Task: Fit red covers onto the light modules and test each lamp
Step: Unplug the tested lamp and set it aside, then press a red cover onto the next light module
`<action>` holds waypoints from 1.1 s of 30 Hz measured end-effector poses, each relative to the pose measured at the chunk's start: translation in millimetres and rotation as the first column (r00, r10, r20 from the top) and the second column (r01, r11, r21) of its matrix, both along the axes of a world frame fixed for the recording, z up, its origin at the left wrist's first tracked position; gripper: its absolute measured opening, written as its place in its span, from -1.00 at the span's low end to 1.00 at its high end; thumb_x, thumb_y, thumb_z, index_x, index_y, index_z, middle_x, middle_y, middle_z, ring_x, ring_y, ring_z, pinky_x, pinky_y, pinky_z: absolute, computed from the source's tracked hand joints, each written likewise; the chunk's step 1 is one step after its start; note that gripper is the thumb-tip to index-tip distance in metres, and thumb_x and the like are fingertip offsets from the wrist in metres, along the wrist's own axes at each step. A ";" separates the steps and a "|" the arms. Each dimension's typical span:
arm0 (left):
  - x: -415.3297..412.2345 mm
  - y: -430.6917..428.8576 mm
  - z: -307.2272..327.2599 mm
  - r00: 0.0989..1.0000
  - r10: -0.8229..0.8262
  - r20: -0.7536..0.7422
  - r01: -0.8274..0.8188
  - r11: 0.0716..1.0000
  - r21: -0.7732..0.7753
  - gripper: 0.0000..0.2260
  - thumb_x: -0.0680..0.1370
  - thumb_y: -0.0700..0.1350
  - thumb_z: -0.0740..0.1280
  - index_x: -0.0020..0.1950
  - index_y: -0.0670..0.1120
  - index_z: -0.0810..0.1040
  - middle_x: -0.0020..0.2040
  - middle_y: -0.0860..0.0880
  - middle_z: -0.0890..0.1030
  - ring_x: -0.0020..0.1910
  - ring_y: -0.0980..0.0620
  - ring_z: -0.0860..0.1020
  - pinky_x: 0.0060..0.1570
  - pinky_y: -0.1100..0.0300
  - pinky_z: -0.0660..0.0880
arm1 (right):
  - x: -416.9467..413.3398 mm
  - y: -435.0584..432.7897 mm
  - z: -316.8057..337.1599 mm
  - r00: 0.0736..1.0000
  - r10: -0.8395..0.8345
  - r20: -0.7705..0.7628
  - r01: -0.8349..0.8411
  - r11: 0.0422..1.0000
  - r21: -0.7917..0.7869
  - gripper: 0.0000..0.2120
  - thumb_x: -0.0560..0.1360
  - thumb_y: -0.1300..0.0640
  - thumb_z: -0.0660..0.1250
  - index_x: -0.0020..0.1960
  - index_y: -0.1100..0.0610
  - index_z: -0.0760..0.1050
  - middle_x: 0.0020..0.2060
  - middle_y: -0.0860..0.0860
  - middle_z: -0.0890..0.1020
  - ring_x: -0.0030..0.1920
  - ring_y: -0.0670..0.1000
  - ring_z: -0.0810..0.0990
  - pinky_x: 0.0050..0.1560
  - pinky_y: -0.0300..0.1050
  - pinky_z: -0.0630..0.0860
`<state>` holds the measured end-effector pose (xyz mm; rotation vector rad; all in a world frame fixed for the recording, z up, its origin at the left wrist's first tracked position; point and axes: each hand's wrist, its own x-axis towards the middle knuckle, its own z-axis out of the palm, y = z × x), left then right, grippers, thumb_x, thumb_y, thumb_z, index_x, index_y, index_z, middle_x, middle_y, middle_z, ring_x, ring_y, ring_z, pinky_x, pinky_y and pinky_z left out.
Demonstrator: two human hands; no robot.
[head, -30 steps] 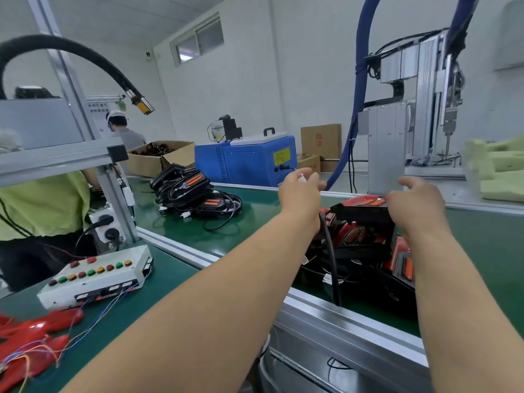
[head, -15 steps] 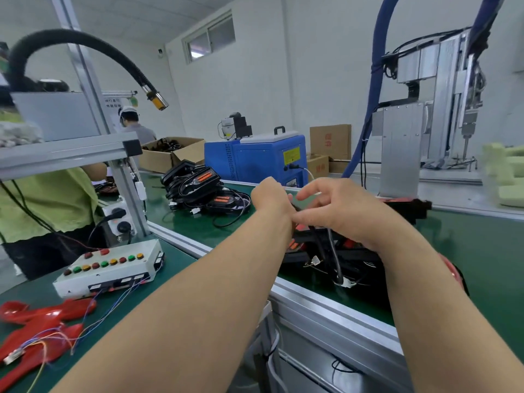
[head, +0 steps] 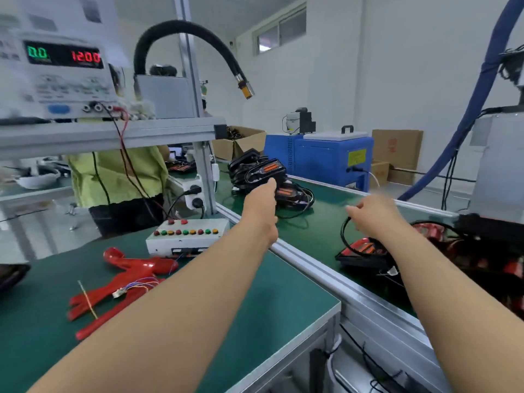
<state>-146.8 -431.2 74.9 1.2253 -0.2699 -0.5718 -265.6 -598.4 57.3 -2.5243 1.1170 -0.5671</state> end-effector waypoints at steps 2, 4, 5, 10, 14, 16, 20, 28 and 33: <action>19.1 31.3 -10.1 0.999 0.049 -0.014 -0.049 0.999 -0.001 -0.63 0.67 0.03 0.23 0.40 -0.14 0.43 0.38 -0.09 0.47 0.36 -0.06 0.43 0.28 0.02 0.36 | 9.7 -9.7 -9.7 0.984 -0.029 -0.173 0.024 0.999 -0.031 -0.59 0.63 -0.06 0.18 0.01 0.27 0.58 -0.01 0.21 0.61 0.03 0.21 0.56 -0.16 -0.08 0.40; 40.4 66.5 -18.4 0.991 0.125 -0.041 -0.125 0.992 -0.014 -0.65 0.67 0.00 0.23 0.38 -0.17 0.45 0.32 -0.09 0.51 0.31 -0.05 0.46 0.17 0.03 0.40 | 15.5 -17.2 -15.9 0.967 -0.040 -0.252 0.027 0.998 -0.051 -0.56 0.62 -0.14 0.19 0.05 0.23 0.59 -0.01 0.17 0.61 0.02 0.18 0.56 -0.04 -0.05 0.48; 50.6 84.4 -22.7 0.986 0.155 -0.057 -0.156 0.988 -0.017 -0.67 0.67 -0.01 0.24 0.35 -0.17 0.47 0.25 -0.07 0.53 0.23 -0.03 0.49 0.11 0.05 0.41 | 18.6 -20.1 -17.9 0.965 -0.039 -0.259 0.023 0.998 -0.065 -0.58 0.61 -0.14 0.21 0.00 0.21 0.60 -0.04 0.16 0.61 0.00 0.17 0.56 0.00 -0.03 0.51; 87.2 165.9 -44.5 0.944 0.307 -0.119 -0.310 0.951 -0.002 -0.79 0.67 -0.06 0.24 0.20 -0.14 0.52 0.13 -0.07 0.55 0.06 0.01 0.51 -0.03 0.09 0.39 | 47.8 10.5 -13.8 0.988 -0.024 -0.152 -0.003 0.984 -0.178 -0.71 0.59 -0.08 0.28 -0.21 0.08 0.53 -0.05 0.14 0.62 -0.01 0.18 0.57 0.03 0.00 0.54; 98.9 217.3 -60.0 0.913 0.385 -0.135 -0.390 0.920 -0.017 -0.83 0.66 -0.12 0.23 0.19 -0.15 0.51 0.12 -0.09 0.57 0.00 0.02 0.53 -0.11 0.17 0.42 | 89.7 86.4 -2.4 0.987 0.152 -0.045 -0.158 0.963 -0.219 -0.79 0.60 -0.08 0.27 -0.03 0.01 0.61 0.00 0.09 0.65 -0.06 0.16 0.54 -0.20 -0.09 0.40; 102.1 239.4 -66.2 0.902 0.417 -0.110 -0.419 0.908 0.000 -0.84 0.66 -0.15 0.22 0.18 -0.15 0.52 0.12 -0.10 0.57 -0.04 0.04 0.53 -0.01 0.12 0.43 | 109.4 131.6 3.4 0.965 0.264 0.005 -0.255 0.936 -0.242 -0.83 0.59 -0.05 0.28 -0.10 0.00 0.57 -0.12 0.06 0.63 -0.12 0.13 0.50 -0.20 -0.09 0.39; 110.7 286.5 -76.6 0.872 0.489 -0.015 -0.487 0.870 0.077 -0.85 0.63 -0.15 0.26 0.14 -0.14 0.57 0.12 -0.08 0.62 0.10 0.00 0.56 0.07 0.11 0.46 | 143.2 216.4 7.2 0.866 0.477 0.152 -0.445 0.872 -0.206 -0.85 0.56 0.02 0.32 -0.12 0.03 0.62 -0.19 -0.02 0.65 -0.10 0.09 0.56 -0.11 -0.08 0.43; 137.1 388.2 -83.7 0.742 0.585 0.327 -0.665 0.705 0.247 -0.88 0.60 -0.11 0.28 -0.11 -0.06 0.57 -0.10 0.02 0.61 -0.14 0.04 0.52 -0.08 0.17 0.50 | 200.4 340.9 -14.8 0.649 0.712 0.270 -0.693 0.699 -0.176 -0.83 0.54 0.06 0.33 -0.12 0.06 0.67 -0.20 -0.09 0.68 -0.12 -0.03 0.60 -0.04 -0.09 0.49; 160.6 450.6 -76.1 0.545 0.394 0.741 -0.832 0.368 0.416 -0.91 0.60 -0.04 0.30 -0.10 0.09 0.54 -0.21 0.10 0.57 -0.25 0.21 0.57 -0.27 0.22 0.42 | 216.7 380.2 -44.3 0.560 0.761 0.328 -0.793 0.606 -0.054 -0.88 0.53 0.09 0.35 -0.17 -0.01 0.61 -0.22 -0.16 0.65 -0.15 -0.18 0.57 -0.11 -0.33 0.41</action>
